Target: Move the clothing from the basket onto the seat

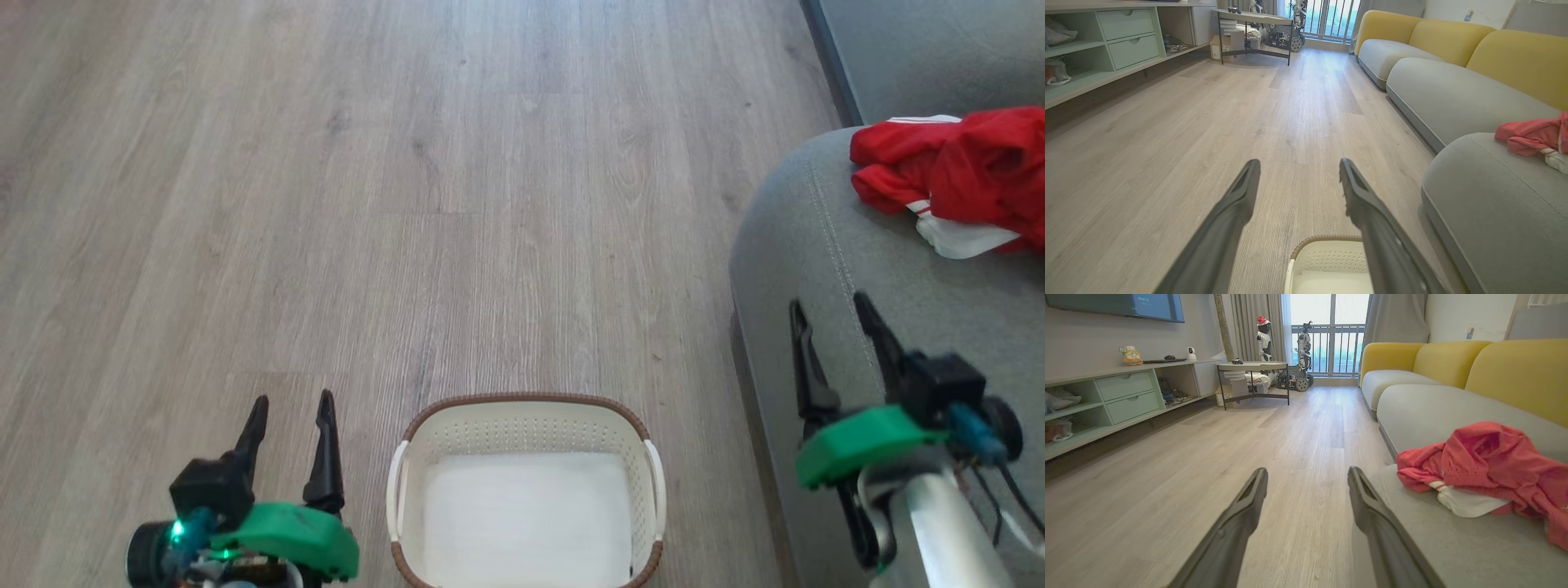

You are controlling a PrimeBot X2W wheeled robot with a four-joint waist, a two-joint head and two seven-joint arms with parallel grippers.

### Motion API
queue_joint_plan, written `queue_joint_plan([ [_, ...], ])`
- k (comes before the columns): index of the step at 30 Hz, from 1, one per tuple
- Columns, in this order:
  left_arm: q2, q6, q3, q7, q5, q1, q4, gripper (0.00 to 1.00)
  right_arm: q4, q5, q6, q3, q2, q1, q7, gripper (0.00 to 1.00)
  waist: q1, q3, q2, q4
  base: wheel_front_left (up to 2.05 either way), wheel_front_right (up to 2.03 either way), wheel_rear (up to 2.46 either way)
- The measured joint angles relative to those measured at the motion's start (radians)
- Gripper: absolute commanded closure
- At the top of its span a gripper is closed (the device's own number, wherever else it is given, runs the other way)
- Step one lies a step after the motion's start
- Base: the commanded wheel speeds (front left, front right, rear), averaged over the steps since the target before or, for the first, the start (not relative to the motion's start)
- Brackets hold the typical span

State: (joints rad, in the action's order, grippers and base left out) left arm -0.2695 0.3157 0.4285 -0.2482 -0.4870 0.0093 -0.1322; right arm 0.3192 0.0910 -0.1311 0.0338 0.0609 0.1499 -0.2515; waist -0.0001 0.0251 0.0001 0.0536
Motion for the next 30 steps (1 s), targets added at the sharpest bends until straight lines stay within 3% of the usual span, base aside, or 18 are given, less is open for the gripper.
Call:
queue_joint_plan([
  [7,0.03,-0.043,-0.052,0.0,0.032,0.034,0.004,0.0,-0.03,0.06,0.0,-0.02,-0.006,-0.071,0.0,0.0,0.0,0.006,0.0,0.013,0.0,0.0,0.0],
  [30,0.088,-0.104,-0.141,0.0,0.107,0.084,-0.033,0.0,-0.046,0.073,0.0,-0.056,-0.008,-0.142,0.0,0.0,0.0,0.02,0.0,0.02,0.0,0.0,0.0],
])
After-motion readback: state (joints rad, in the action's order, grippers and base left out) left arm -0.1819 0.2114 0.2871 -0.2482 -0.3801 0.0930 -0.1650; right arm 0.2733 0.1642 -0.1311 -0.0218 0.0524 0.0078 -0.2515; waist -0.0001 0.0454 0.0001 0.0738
